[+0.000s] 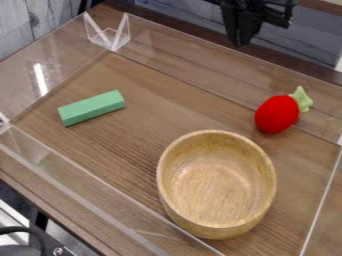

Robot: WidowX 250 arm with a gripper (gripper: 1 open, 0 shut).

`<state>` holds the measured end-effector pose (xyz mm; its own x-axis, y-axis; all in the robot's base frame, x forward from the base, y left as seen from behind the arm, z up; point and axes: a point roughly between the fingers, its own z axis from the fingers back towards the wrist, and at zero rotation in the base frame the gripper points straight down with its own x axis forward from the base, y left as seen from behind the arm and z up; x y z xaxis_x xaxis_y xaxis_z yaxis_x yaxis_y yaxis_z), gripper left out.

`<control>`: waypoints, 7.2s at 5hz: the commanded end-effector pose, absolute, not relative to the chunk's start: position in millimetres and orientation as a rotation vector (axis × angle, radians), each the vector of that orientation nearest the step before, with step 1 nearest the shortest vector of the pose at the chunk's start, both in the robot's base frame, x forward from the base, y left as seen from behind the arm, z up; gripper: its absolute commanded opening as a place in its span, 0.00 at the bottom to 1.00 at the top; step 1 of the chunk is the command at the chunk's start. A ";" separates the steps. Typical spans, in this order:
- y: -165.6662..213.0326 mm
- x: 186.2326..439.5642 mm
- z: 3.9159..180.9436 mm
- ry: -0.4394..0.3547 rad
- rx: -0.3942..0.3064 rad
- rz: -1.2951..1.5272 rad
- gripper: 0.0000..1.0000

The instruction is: Move the red object to the left side of the table

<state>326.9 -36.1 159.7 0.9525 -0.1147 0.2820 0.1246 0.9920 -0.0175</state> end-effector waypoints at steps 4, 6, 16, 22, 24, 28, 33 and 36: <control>-103.5 333.7 121.6 -0.234 -0.073 -0.424 1.00; -117.3 341.5 84.8 -0.206 -0.066 -0.536 1.00; -90.2 341.7 81.2 -0.179 0.016 -0.575 1.00; -61.6 369.3 130.4 -0.289 0.060 -0.558 0.00; -33.1 373.3 137.2 -0.320 0.073 -0.571 1.00; -74.1 367.1 52.0 -0.256 0.008 -0.766 1.00; -40.9 369.4 119.9 -0.332 0.133 -0.629 0.00; 61.7 348.7 157.5 -0.313 0.216 -0.325 0.00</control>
<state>342.3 58.9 139.3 0.9120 -0.3470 0.2186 0.2971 0.9264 0.2314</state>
